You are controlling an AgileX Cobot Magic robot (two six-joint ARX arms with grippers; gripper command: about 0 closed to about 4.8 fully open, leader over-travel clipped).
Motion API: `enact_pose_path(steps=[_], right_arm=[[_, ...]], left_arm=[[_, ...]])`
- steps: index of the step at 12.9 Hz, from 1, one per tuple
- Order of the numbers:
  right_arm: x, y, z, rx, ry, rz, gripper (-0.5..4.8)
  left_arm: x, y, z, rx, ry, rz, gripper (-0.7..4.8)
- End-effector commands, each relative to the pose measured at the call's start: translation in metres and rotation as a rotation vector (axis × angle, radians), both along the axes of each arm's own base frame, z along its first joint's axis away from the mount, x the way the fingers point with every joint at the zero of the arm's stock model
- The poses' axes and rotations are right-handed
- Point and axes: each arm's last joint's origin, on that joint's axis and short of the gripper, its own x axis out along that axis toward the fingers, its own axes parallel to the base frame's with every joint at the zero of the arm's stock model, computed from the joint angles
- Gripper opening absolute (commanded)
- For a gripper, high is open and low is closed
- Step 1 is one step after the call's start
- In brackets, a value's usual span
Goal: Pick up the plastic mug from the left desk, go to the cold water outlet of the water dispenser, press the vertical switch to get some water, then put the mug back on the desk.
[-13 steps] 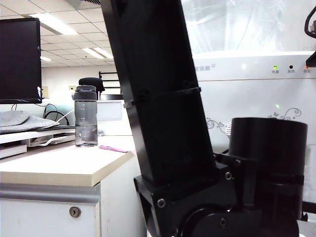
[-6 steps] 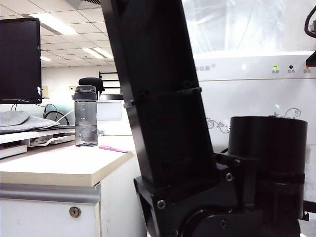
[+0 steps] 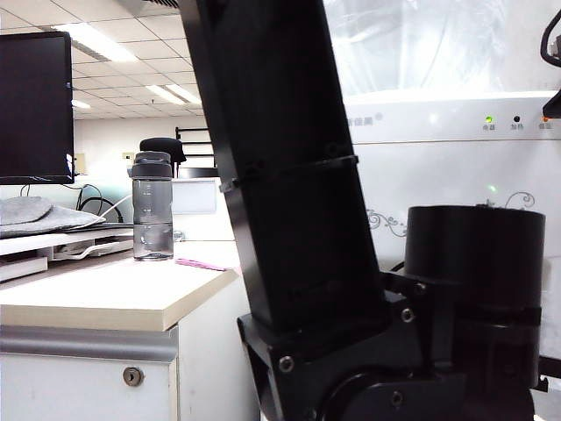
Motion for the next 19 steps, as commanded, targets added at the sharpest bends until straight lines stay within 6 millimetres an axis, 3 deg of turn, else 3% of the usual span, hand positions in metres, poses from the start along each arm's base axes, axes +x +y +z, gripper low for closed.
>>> enact_pose_path(steps=[1, 19], right_arm=[[0.0005, -0.0001, 0.0063, 0.003, -0.043, -0.003, -0.01], [0.0005, -0.0001, 0.0071, 0.003, -0.049, -0.003, -0.01]], left_arm=[[-0.0042, -0.0041, 0.0123, -0.059, -0.038, -0.021, -0.05], [-0.0054, -0.0063, 0.0118, -0.019, -0.054, -0.11, -0.06]])
